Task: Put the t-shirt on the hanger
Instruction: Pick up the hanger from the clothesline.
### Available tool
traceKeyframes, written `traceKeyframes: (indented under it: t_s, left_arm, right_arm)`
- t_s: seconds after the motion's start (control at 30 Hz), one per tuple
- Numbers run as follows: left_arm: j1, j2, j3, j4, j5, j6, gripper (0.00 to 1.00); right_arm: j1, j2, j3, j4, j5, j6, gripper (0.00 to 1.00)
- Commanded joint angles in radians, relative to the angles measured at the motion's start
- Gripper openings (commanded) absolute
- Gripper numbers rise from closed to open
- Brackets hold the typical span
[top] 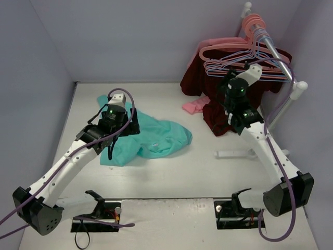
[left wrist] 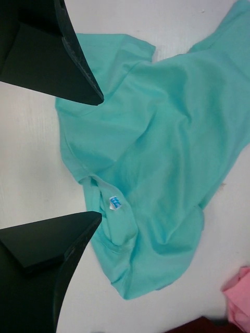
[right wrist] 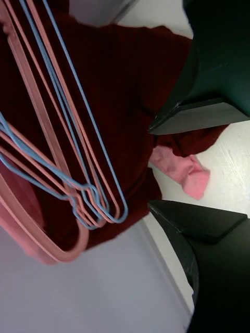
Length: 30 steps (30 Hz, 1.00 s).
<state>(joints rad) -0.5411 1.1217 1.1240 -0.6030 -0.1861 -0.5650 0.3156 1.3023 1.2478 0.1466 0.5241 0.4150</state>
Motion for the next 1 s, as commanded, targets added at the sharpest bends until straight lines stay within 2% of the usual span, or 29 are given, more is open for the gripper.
traceKeyframes:
  t_s: [0.0,0.4,0.7,0.97]
  left_arm:
    - [0.004,-0.077,-0.021,-0.018,0.042,-0.024,0.79]
    - [0.003,-0.148,-0.060,-0.018,0.086,-0.052,0.79]
    - [0.004,-0.154,-0.071,-0.019,0.086,-0.033,0.79]
    - [0.004,-0.148,-0.070,-0.020,0.083,-0.026,0.79]
  right_arm:
    - [-0.063,0.070,0.140,0.055,0.082,0.071,0.49]
    - [-0.091,0.326,0.363,0.090,0.258,0.139,0.51]
    - [-0.068,0.413,0.376,0.149,0.373,0.206,0.51]
    - [-0.072,0.474,0.410,0.196,0.361,0.215,0.50]
